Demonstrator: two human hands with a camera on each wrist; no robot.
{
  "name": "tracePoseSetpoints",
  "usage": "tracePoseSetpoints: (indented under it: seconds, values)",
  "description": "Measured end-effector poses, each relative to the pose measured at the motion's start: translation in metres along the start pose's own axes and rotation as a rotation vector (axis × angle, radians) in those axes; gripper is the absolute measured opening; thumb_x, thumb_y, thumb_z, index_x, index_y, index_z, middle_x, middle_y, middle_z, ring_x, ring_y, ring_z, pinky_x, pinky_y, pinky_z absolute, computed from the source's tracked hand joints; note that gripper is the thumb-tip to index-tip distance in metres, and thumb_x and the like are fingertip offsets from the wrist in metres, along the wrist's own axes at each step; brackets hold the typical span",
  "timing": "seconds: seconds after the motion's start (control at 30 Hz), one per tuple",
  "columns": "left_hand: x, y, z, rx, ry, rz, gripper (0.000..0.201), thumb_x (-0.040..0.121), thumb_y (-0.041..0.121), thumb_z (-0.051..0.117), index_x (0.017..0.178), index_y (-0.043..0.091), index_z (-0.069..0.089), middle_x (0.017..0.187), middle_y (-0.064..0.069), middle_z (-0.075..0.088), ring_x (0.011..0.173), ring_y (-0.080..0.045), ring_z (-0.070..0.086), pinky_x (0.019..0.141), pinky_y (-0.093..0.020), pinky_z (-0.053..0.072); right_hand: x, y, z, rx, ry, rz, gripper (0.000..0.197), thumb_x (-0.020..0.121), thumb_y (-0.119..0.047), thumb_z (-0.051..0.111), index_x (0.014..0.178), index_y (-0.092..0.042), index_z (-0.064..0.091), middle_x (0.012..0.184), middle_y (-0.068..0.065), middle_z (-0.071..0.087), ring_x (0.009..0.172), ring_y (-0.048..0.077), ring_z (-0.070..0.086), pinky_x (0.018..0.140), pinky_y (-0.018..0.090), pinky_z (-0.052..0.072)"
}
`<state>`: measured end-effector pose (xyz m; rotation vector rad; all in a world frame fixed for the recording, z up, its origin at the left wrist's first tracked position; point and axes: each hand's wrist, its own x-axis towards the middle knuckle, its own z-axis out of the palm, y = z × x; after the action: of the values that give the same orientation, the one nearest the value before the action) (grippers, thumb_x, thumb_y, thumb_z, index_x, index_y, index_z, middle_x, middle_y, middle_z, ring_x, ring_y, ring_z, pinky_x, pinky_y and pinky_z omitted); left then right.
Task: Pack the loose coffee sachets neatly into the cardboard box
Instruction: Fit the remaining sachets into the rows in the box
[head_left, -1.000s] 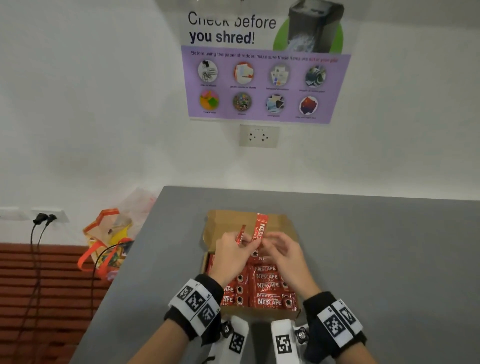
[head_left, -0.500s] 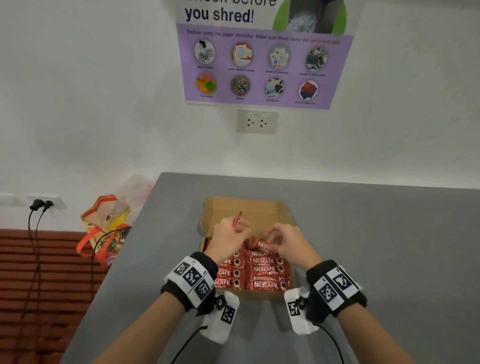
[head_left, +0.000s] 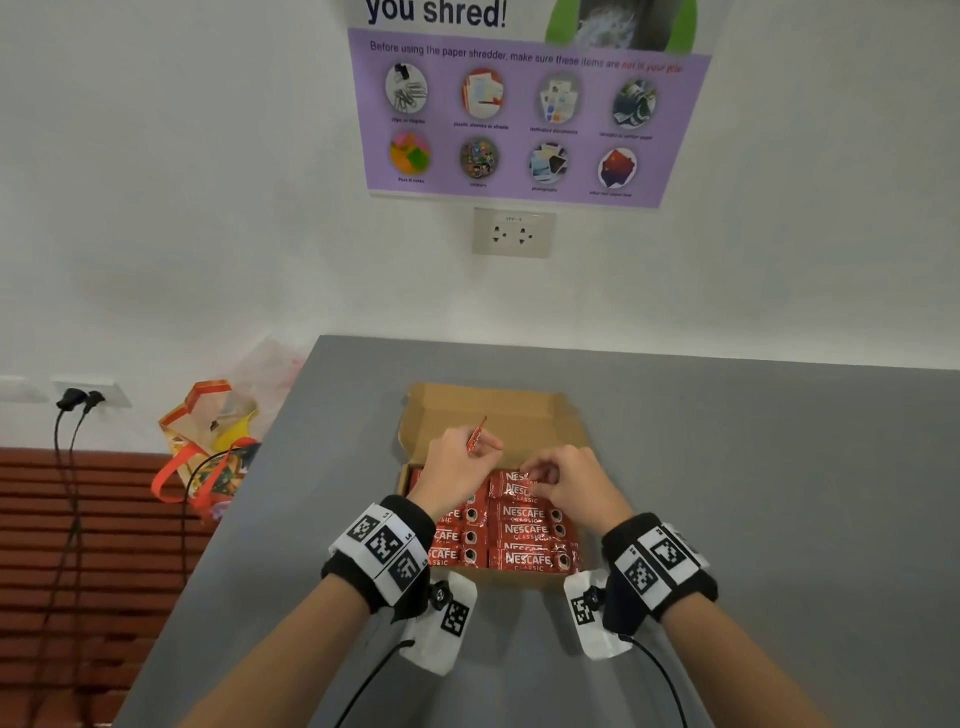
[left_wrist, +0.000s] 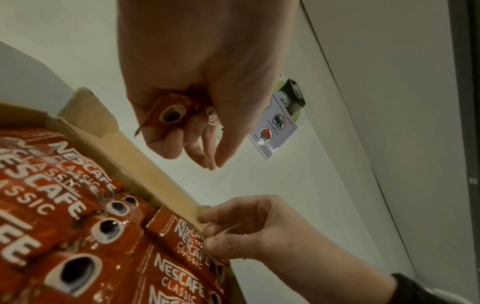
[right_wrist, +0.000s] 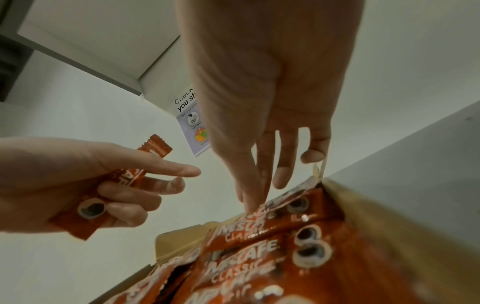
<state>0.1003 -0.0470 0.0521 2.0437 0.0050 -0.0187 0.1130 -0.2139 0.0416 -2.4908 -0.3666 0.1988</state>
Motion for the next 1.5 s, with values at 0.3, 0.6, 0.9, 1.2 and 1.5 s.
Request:
tracePoseSetpoints:
  seconds: [0.3, 0.6, 0.9, 1.2, 1.5]
  values:
    - [0.001, -0.004, 0.010, 0.112, -0.038, -0.001, 0.010, 0.089, 0.007, 0.058, 0.094, 0.008, 0.067, 0.083, 0.003, 0.061, 0.062, 0.000, 0.054, 0.046, -0.005, 0.041, -0.015, 0.013, -0.007, -0.155, 0.031, 0.078, 0.019, 0.076, -0.029, 0.075, 0.093, -0.021, 0.072, 0.094, -0.010, 0.063, 0.081, 0.003, 0.054, 0.078, 0.021, 0.048]
    - [-0.002, -0.006, 0.013, 0.088, -0.177, -0.050, 0.021, 0.096, 0.017, 0.050, 0.089, 0.003, 0.065, 0.062, 0.003, 0.051, 0.043, -0.005, 0.036, 0.037, -0.010, 0.029, -0.019, -0.001, -0.008, 0.060, 0.215, -0.008, 0.024, 0.090, -0.028, 0.058, 0.108, -0.014, 0.065, 0.092, -0.012, 0.057, 0.079, -0.004, 0.050, 0.066, 0.006, 0.039]
    - [-0.001, 0.013, 0.017, 0.256, -0.245, 0.002, 0.021, 0.088, 0.001, 0.048, 0.101, -0.001, 0.064, 0.086, -0.008, 0.061, 0.063, -0.014, 0.055, 0.053, -0.017, 0.042, -0.009, -0.024, 0.012, 0.233, 0.252, -0.059, 0.020, 0.092, -0.017, 0.057, 0.110, -0.014, 0.066, 0.105, -0.003, 0.067, 0.092, 0.003, 0.058, 0.084, 0.013, 0.045]
    - [-0.004, 0.008, 0.007, 0.170, -0.190, 0.070, 0.029, 0.084, 0.016, 0.067, 0.113, 0.012, 0.062, 0.115, -0.003, 0.064, 0.106, -0.013, 0.059, 0.096, -0.029, 0.048, -0.013, -0.006, 0.008, 0.331, 0.333, 0.046, 0.019, 0.090, -0.019, 0.061, 0.109, -0.021, 0.063, 0.106, -0.004, 0.064, 0.093, 0.006, 0.059, 0.076, 0.014, 0.046]
    - [-0.015, 0.014, 0.017, 0.220, -0.110, 0.176, 0.032, 0.078, 0.019, 0.072, 0.108, 0.020, 0.064, 0.105, -0.001, 0.053, 0.092, -0.012, 0.049, 0.083, -0.022, 0.042, -0.023, -0.016, 0.002, 0.429, 0.500, -0.009, 0.015, 0.082, -0.017, 0.070, 0.093, -0.023, 0.061, 0.079, -0.005, 0.065, 0.068, 0.006, 0.061, 0.059, 0.009, 0.048]
